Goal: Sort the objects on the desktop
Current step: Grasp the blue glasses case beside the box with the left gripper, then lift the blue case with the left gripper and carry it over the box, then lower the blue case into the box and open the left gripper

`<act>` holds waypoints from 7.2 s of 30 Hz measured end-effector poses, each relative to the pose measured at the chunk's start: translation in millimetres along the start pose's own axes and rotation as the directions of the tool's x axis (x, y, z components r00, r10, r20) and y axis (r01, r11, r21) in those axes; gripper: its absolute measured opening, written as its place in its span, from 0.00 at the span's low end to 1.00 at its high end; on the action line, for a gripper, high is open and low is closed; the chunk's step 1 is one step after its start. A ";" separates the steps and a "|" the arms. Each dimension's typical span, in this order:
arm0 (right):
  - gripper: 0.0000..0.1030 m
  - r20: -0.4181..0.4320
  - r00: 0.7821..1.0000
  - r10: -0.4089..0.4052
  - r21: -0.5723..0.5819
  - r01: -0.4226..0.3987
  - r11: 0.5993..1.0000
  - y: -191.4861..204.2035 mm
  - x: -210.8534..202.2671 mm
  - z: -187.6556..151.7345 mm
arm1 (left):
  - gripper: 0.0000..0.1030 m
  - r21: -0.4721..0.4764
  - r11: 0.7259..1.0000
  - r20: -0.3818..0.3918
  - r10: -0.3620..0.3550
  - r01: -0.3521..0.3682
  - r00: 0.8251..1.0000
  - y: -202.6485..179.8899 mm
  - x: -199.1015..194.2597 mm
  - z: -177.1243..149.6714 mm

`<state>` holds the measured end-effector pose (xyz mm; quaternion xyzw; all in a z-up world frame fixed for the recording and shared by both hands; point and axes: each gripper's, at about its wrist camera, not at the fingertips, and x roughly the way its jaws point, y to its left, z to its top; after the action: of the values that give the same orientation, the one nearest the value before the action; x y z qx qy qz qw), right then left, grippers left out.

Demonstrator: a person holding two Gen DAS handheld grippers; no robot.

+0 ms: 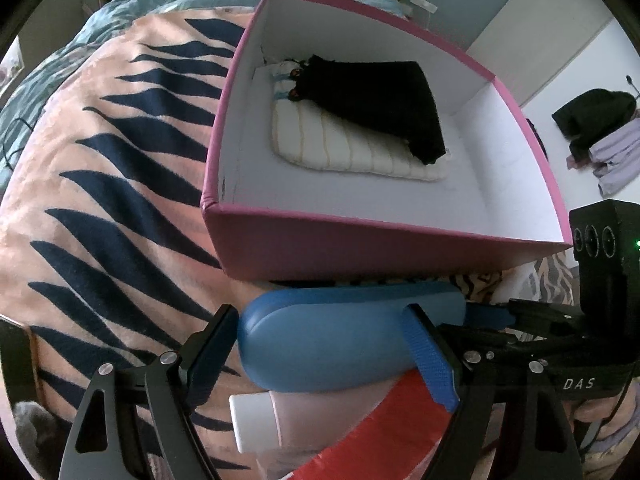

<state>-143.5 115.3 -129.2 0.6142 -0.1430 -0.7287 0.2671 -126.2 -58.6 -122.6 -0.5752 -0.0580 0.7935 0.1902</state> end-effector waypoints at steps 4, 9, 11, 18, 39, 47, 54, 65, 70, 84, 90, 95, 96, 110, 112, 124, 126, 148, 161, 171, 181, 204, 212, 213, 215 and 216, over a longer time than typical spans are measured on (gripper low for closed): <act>0.52 0.001 1.000 0.004 -0.010 -0.004 1.000 2.5 -5.5 -3.3 | 0.82 -0.008 1.000 0.003 -0.006 0.006 1.000 -1.0 -6.1 -0.9; 0.52 0.008 1.000 0.004 -0.026 -0.003 1.000 5.2 -11.3 -0.4 | 0.82 -0.007 1.000 0.009 -0.007 0.007 1.000 -3.4 -14.9 -2.7; 0.52 0.013 1.000 0.000 -0.037 0.001 0.999 13.2 -10.2 -1.2 | 0.82 -0.006 1.000 0.007 -0.003 0.003 1.000 -4.7 -18.3 -3.1; 0.52 0.024 1.000 -0.020 -0.089 0.022 0.996 15.3 -32.5 -17.0 | 0.82 -0.010 1.000 0.005 0.002 -0.002 1.000 -9.2 -29.7 -5.1; 0.52 0.113 0.994 -0.007 -0.169 0.027 0.985 40.3 -79.8 -24.3 | 0.82 0.032 0.999 0.099 -0.034 0.031 0.994 -38.3 -85.1 -3.3; 0.52 0.154 0.988 0.001 -0.171 0.026 0.985 42.9 -96.9 -24.6 | 0.82 0.054 0.998 0.128 -0.042 0.036 0.991 -49.3 -95.8 0.1; 0.52 0.183 0.983 0.002 -0.180 0.032 0.983 46.4 -111.9 -25.0 | 0.82 0.066 0.997 0.148 -0.051 0.042 0.988 -55.6 -102.4 5.1; 0.52 0.219 0.976 0.011 -0.186 0.030 0.982 46.9 -124.9 -18.3 | 0.82 0.082 0.995 0.174 -0.063 0.050 0.983 -62.7 -109.9 13.6; 0.52 0.229 0.973 0.011 -0.186 0.033 0.982 46.2 -128.2 -15.2 | 0.82 0.085 0.995 0.176 -0.069 0.055 0.982 -64.6 -109.7 16.3; 0.52 0.256 0.966 0.013 -0.186 0.036 0.982 42.6 -137.2 -3.4 | 0.82 0.098 0.993 0.192 -0.077 0.059 0.978 -71.0 -112.7 26.9; 0.52 0.260 0.966 0.013 -0.184 0.036 0.982 41.1 -137.2 1.9 | 0.82 0.100 0.993 0.194 -0.073 0.055 0.978 -72.0 -111.7 29.0; 0.52 0.259 0.966 0.014 -0.184 0.035 0.982 40.2 -136.6 4.3 | 0.82 0.101 0.994 0.197 -0.068 0.049 0.978 -72.1 -110.2 32.4; 0.52 0.258 0.966 0.015 -0.183 0.034 0.983 39.9 -136.2 5.7 | 0.82 0.099 0.994 0.197 -0.066 0.048 0.978 -71.7 -109.4 33.9; 0.52 0.244 0.969 0.019 -0.167 0.023 0.986 33.9 -124.2 25.2 | 0.82 0.085 0.996 0.183 -0.050 0.035 0.982 -62.3 -95.9 49.5; 0.52 0.239 0.971 0.018 -0.166 0.022 0.986 32.8 -120.9 28.3 | 0.82 0.080 0.996 0.180 -0.049 0.035 0.982 -60.8 -93.7 50.8; 0.52 0.202 0.979 0.027 -0.128 -0.002 0.992 20.3 -98.3 42.7 | 0.82 0.043 0.999 0.140 -0.033 0.027 0.990 -48.0 -71.4 59.6; 0.52 0.197 0.980 0.026 -0.122 -0.002 0.993 18.4 -95.6 44.2 | 0.82 0.041 0.999 0.135 -0.027 0.022 0.991 -46.8 -67.4 60.8; 0.52 0.155 0.988 0.018 -0.067 -0.008 0.998 -3.8 -69.3 55.6 | 0.82 0.017 1.000 0.085 -0.009 0.008 0.996 -39.9 -37.7 67.5; 0.52 0.125 0.992 0.016 -0.043 -0.011 0.999 -11.5 -53.5 59.6 | 0.82 0.012 1.000 0.053 0.011 -0.012 0.999 -33.7 -21.4 66.3; 0.52 0.101 0.995 0.009 -0.023 -0.007 1.000 -16.7 -40.7 63.4 | 0.82 0.056 0.996 0.049 0.073 -0.075 0.996 -37.2 -12.0 67.2; 0.47 0.059 0.994 -0.089 -0.032 0.091 0.995 -22.3 -14.4 68.1 | 0.82 0.128 0.981 0.065 0.139 -0.146 0.988 -48.9 -0.9 67.0; 0.47 -0.010 0.999 -0.052 -0.076 0.051 0.996 -12.3 -6.2 86.5 | 0.82 0.084 0.996 0.127 0.031 -0.042 0.991 -32.8 -24.6 54.5; 0.47 0.069 0.998 -0.013 -0.114 0.021 0.993 -7.7 -41.7 74.2 | 0.82 0.083 0.996 0.161 -0.028 0.015 0.987 -37.0 -43.9 39.7; 0.47 0.083 0.997 -0.007 -0.123 0.017 0.992 -5.7 -47.7 71.5 | 0.82 0.087 0.996 0.170 -0.037 0.022 0.985 -39.0 -47.7 37.8; 0.47 0.119 0.993 0.002 -0.148 0.015 0.989 -0.9 -63.1 63.8 | 0.82 0.111 0.993 0.187 -0.064 0.044 0.980 -46.1 -56.9 32.2; 0.47 0.134 0.991 0.006 -0.157 0.015 0.987 0.3 -71.7 60.0 | 0.82 0.120 0.991 0.187 -0.076 0.054 0.979 -49.3 -59.4 30.4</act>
<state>-194.3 148.4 -58.0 0.5410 -0.1011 -0.7779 0.3031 -127.2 -31.3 -44.3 -0.4822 -0.0494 0.8405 0.2423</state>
